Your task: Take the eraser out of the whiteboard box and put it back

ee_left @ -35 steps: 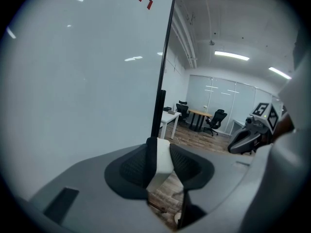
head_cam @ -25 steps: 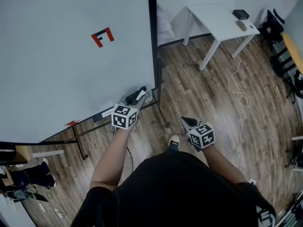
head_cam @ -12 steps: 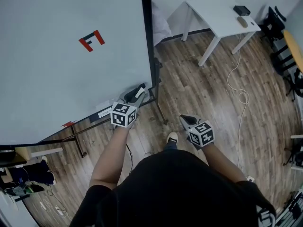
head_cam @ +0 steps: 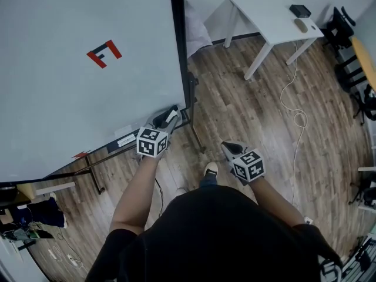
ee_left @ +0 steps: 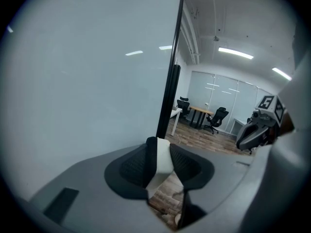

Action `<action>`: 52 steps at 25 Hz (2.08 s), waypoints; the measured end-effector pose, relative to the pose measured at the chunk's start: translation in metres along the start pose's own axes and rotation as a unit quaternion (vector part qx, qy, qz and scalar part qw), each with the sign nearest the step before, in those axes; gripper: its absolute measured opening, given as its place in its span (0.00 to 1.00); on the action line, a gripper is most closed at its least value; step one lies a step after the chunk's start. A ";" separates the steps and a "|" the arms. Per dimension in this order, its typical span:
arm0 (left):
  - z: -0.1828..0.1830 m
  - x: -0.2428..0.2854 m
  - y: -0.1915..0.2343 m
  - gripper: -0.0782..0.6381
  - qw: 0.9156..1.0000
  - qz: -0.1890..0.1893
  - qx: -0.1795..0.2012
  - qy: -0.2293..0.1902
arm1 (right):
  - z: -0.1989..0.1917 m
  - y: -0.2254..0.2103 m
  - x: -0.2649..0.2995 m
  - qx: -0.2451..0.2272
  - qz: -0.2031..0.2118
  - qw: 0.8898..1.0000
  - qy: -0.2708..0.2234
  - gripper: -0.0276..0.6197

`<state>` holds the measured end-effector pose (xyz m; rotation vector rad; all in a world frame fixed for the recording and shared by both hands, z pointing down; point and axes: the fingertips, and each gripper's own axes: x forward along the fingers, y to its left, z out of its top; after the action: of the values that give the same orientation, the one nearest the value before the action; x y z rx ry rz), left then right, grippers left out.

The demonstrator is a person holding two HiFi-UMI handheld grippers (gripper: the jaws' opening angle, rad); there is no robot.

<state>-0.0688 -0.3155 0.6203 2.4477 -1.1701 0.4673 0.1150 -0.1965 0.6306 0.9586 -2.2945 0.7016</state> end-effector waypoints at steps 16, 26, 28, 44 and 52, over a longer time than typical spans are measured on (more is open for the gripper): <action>-0.042 0.036 0.009 0.32 0.999 0.006 0.001 0.049 | -0.004 -0.018 0.005 0.013 -0.005 1.000 0.009 0.03; -0.044 0.040 0.009 0.34 0.999 -0.001 0.007 0.051 | -0.004 -0.015 0.010 0.013 0.000 1.000 0.011 0.03; -0.044 0.041 0.008 0.36 0.999 -0.002 0.010 0.054 | -0.005 -0.013 0.010 0.011 0.001 1.000 0.011 0.03; -0.021 -0.003 0.002 0.41 0.999 -0.004 0.030 0.031 | 0.010 0.008 0.002 -0.002 0.003 1.000 -0.008 0.03; -0.029 -0.054 0.007 0.41 0.999 0.009 0.024 0.025 | 0.019 0.037 0.002 -0.019 0.021 0.999 -0.014 0.03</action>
<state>-0.1102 -0.2701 0.6231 2.4535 -1.1757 0.5644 0.0806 -0.1872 0.6091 0.9091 -2.3504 0.6629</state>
